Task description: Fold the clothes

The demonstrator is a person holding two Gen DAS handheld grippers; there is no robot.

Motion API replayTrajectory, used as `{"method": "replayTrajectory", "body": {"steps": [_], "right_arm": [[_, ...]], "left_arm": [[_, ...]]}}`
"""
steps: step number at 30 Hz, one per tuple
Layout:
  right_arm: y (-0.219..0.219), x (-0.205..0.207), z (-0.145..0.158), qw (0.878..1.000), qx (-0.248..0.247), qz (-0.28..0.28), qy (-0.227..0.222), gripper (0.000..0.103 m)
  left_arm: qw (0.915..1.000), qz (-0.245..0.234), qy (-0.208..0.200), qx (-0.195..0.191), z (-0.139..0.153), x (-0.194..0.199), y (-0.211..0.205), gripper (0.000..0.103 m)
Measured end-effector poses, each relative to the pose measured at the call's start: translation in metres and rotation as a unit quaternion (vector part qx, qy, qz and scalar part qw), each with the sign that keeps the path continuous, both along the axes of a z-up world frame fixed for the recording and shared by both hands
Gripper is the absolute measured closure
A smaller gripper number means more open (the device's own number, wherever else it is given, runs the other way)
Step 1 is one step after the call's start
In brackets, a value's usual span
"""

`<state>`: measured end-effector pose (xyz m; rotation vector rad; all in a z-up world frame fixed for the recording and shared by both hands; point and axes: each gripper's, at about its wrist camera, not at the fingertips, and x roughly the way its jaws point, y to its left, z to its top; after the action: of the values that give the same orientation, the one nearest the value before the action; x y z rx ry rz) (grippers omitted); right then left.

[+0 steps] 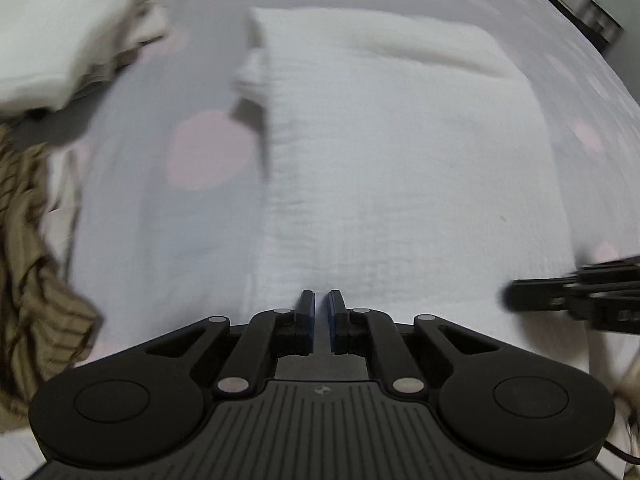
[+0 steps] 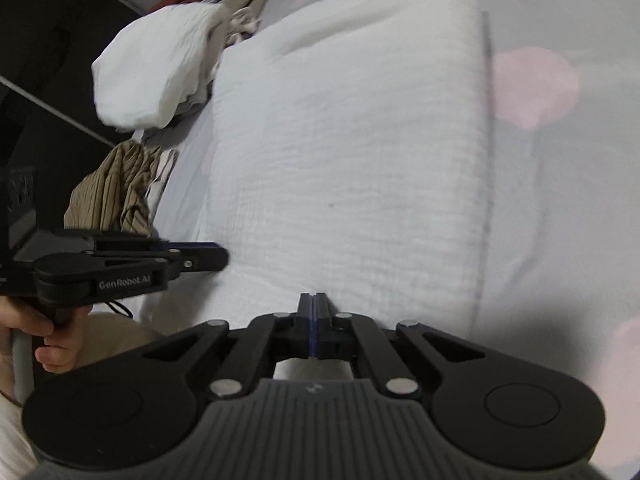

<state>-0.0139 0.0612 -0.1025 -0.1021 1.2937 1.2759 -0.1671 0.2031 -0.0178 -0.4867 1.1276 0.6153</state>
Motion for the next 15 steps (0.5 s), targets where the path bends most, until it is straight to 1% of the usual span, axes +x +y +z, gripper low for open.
{"method": "replayTrajectory", "body": {"steps": [1,3,4,5,6,9,10,12,13,15], "right_arm": [[-0.001,0.002,0.006,1.000,0.001,-0.005,-0.012,0.102],[-0.001,0.014,0.023,0.999,0.031,-0.022,-0.028,0.099],[-0.001,0.021,0.032,0.998,0.048,-0.031,-0.036,0.099],[0.002,0.029,0.041,0.996,0.068,-0.036,-0.038,0.099],[0.008,0.038,0.049,0.995,0.088,-0.038,-0.038,0.098],[0.038,0.058,0.061,0.990,0.126,-0.031,-0.057,0.098],[0.050,0.063,0.061,0.989,0.132,-0.025,-0.056,0.098],[0.073,0.073,0.056,0.989,0.140,-0.008,-0.043,0.098],[0.084,0.078,0.053,0.990,0.138,0.002,-0.041,0.099],[0.104,0.085,0.044,0.991,0.113,0.015,-0.065,0.100]], "left_arm": [[0.9998,0.005,-0.006,0.020,0.007,0.001,-0.003,0.096],[0.9980,0.014,-0.019,0.059,0.020,0.002,-0.008,0.091],[0.9967,0.016,-0.026,0.075,0.026,0.004,-0.011,0.086],[0.9971,0.002,-0.036,0.067,0.027,0.009,-0.016,0.080],[0.9971,-0.013,-0.046,0.060,0.027,0.015,-0.020,0.079],[0.9948,-0.058,-0.076,0.036,0.028,0.031,-0.034,0.079],[0.9935,-0.074,-0.082,0.028,0.027,0.036,-0.039,0.079],[0.9919,-0.116,-0.050,0.010,0.010,0.041,-0.049,0.079],[0.9915,-0.123,-0.042,0.007,0.004,0.040,-0.050,0.081],[0.9905,-0.134,-0.029,-0.001,-0.008,0.038,-0.053,0.081]]}}
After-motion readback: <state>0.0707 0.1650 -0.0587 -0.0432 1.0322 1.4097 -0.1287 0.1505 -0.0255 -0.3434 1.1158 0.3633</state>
